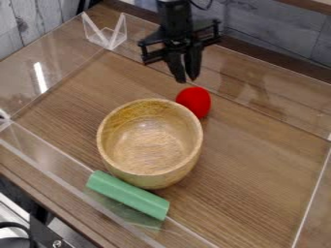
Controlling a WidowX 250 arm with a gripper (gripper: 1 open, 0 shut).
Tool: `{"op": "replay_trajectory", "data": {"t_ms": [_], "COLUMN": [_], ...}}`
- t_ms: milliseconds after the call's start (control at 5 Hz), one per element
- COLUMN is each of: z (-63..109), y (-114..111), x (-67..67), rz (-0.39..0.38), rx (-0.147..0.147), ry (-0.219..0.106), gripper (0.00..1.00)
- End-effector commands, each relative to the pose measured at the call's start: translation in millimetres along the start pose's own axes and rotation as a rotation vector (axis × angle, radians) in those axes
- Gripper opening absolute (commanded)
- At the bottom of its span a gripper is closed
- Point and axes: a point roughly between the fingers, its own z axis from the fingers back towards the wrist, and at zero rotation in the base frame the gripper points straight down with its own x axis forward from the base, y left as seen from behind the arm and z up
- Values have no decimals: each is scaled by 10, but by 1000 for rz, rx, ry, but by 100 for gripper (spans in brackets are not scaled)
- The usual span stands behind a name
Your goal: Move the red fruit to the left
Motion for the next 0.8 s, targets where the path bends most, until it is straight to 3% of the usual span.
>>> {"op": "replay_trajectory", "data": {"t_ms": [0, 200, 600], "z": [192, 300, 250], "y": [-53, -25, -112], "x": [60, 68, 11], "rz": [3, 19, -2], "rx": [-35, -42, -52], "ry": [-46, -44, -33], "gripper": [0, 0, 0]}}
